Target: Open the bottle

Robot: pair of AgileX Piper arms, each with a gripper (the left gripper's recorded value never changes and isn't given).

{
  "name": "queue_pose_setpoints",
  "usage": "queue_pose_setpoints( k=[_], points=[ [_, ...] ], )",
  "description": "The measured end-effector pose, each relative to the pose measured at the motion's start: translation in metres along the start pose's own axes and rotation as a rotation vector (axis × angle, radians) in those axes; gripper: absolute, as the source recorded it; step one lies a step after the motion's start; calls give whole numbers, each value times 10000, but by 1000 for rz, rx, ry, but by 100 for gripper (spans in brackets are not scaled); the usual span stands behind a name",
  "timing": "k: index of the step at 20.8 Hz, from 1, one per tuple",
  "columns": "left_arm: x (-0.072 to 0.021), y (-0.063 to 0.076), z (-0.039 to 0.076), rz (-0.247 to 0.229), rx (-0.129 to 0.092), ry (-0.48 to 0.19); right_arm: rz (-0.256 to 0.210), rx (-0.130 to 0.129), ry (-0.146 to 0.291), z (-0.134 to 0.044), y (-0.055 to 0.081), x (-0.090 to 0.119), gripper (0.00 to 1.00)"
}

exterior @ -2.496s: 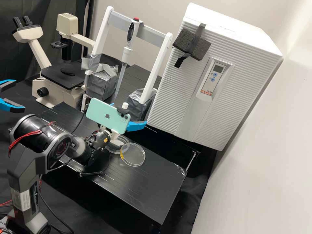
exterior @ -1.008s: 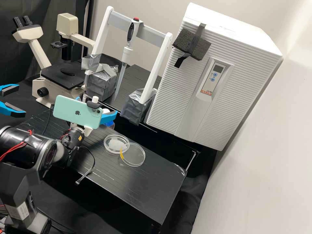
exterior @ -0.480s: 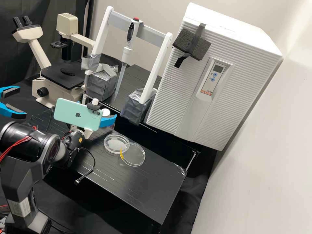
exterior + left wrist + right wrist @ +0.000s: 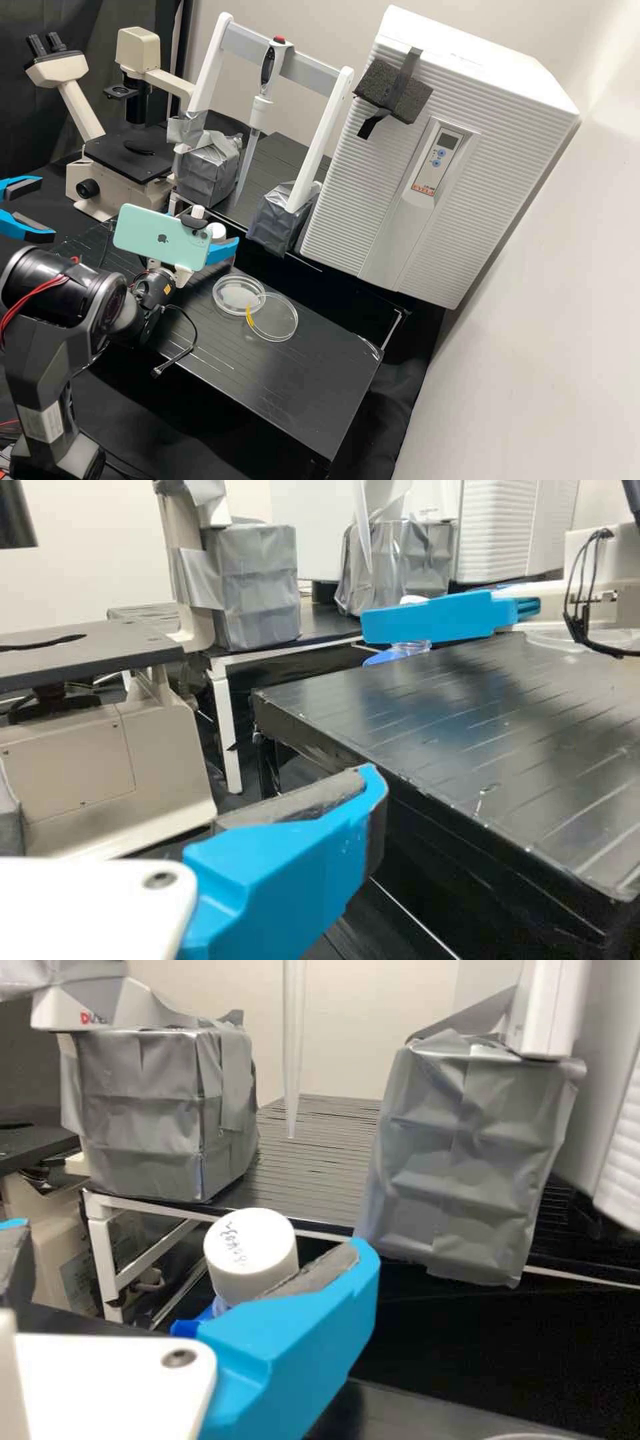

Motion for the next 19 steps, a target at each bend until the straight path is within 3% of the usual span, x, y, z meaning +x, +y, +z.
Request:
queue_pose_setpoints(
  k=[19],
  points=[
    [10, -5, -13, 4, -14, 13, -1, 1, -15, 38, -3, -21, 0]
  ],
)
